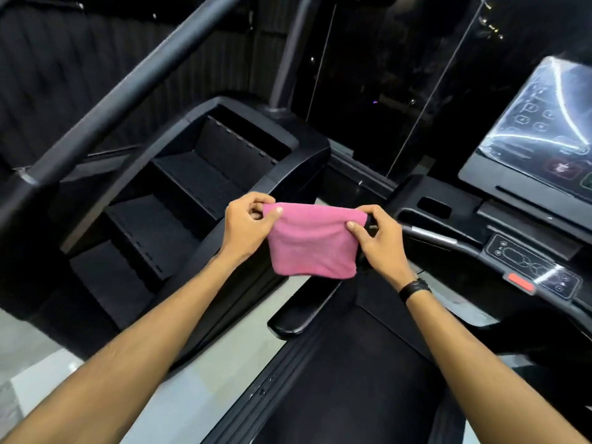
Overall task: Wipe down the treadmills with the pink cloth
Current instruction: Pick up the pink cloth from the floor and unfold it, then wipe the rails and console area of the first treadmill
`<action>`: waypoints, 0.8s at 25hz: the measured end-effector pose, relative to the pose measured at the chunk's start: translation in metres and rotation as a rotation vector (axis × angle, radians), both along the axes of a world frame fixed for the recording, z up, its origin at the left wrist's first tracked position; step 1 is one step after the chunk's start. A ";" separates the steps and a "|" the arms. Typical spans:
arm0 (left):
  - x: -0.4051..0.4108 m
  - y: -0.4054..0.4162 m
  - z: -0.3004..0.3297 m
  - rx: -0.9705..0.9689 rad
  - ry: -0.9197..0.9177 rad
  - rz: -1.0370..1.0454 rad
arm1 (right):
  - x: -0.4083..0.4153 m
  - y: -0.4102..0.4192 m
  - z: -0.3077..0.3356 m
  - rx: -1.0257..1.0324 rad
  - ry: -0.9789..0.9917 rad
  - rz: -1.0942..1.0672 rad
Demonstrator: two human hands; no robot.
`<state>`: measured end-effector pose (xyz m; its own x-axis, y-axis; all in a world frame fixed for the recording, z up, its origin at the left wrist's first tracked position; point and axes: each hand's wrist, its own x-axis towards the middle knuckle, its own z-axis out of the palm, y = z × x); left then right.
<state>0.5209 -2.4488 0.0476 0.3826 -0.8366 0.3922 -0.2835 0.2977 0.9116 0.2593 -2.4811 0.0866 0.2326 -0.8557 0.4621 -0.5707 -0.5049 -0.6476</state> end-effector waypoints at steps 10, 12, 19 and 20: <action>-0.034 0.109 -0.161 0.252 0.324 -0.096 | -0.037 0.062 -0.106 0.174 0.693 0.361; -0.040 0.113 -0.164 0.230 0.347 -0.077 | -0.009 0.046 -0.100 0.144 0.733 0.316; -0.043 0.125 -0.178 0.208 0.385 0.192 | 0.088 0.004 -0.146 0.238 1.315 0.333; -0.042 0.126 -0.181 0.243 0.374 0.237 | 0.095 -0.006 -0.150 0.285 1.314 0.314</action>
